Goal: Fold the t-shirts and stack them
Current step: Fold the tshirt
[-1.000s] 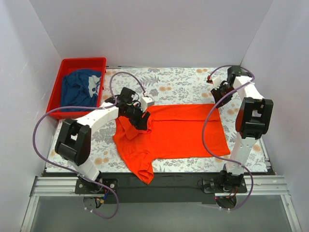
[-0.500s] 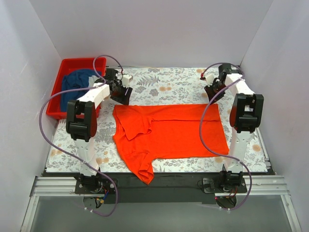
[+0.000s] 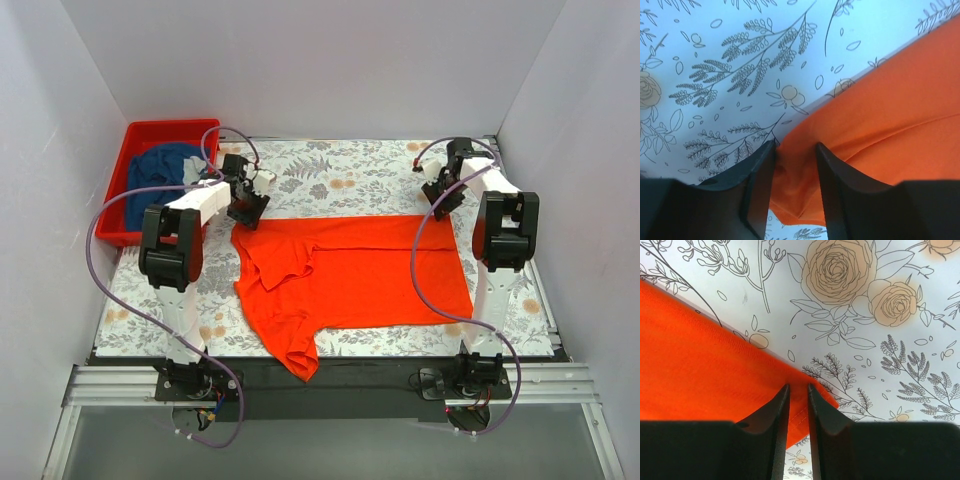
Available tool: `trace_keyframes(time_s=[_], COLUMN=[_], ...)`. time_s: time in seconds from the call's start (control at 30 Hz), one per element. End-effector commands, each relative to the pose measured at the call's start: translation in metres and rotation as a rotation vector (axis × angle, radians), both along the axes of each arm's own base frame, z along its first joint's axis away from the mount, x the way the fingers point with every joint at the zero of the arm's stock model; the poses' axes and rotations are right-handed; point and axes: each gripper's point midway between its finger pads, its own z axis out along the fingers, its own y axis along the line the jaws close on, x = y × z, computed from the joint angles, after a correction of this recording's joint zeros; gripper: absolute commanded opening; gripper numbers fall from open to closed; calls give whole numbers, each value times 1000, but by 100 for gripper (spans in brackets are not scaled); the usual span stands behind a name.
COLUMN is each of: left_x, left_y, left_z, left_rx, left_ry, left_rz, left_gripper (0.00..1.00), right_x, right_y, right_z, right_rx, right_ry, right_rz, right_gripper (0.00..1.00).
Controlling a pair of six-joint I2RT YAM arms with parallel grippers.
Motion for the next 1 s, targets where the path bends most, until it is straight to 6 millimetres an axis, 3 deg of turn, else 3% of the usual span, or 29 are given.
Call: trace_keyframes(time_s=[0.0,0.13,0.17,0.2,0.37,0.4,0.43,0.5,0.57,0.6,0.67,0.7,0.73,0.77,0.8,0.83,0.87,0.9,0.93,0.97], left_x=[-17,-3,1,18,68,74,91,101,118,121,127,127,126,121,116,105,90,78,61,46], left_y=[28,24,22,19,14,17,16,14,11,1,-11,-17,-26,-32,-35,-44,-46,-49,-52,-59], left_z=[-4,-8,-16,-7,-7,-22,-14,-20,-16,-11,16,30,44,72,87,99,127,135,146,155], left_rx=[103,87,79,66,64,86,81,73,56,4,-65,-104,-157,-193,-218,-263,-288,-308,-332,-365], left_ry=[31,19,34,-2,-74,-66,-106,-113,-151,-155,-195,-214,-223,-255,-266,-257,-284,-280,-267,-262], left_rz=[23,37,49,57,88,99,106,121,135,128,113,99,80,64,52,16,-7,-37,-70,-136], left_gripper=[36,18,8,5,2,1,0,1,6,17,28,32,39,41,45,52,58,63,66,67], right_x=[-9,-2,6,10,42,50,56,69,85,89,97,99,96,93,89,82,70,56,47,27], right_y=[-15,-15,-15,-14,-18,-21,-21,-29,-28,-27,-22,-16,-14,-11,-5,-4,-2,2,3,5], right_z=[-24,-26,-21,-23,-22,-24,-25,-30,-22,-18,-4,16,25,35,68,79,81,107,116,108], right_rx=[-83,-84,-80,-75,-92,-103,-101,-146,-140,-128,-98,-65,-54,-44,-18,-10,-8,8,10,17], right_ry=[36,22,-1,-1,-64,-77,-90,-124,-172,-188,-219,-255,-261,-273,-322,-332,-319,-346,-350,-306], right_rz=[-10,-28,-36,-51,-92,-103,-106,-128,-136,-137,-139,-123,-117,-94,-66,-50,-9,19,34,63], right_gripper=[26,26,26,26,27,27,27,29,32,34,42,45,51,57,65,77,81,89,91,91])
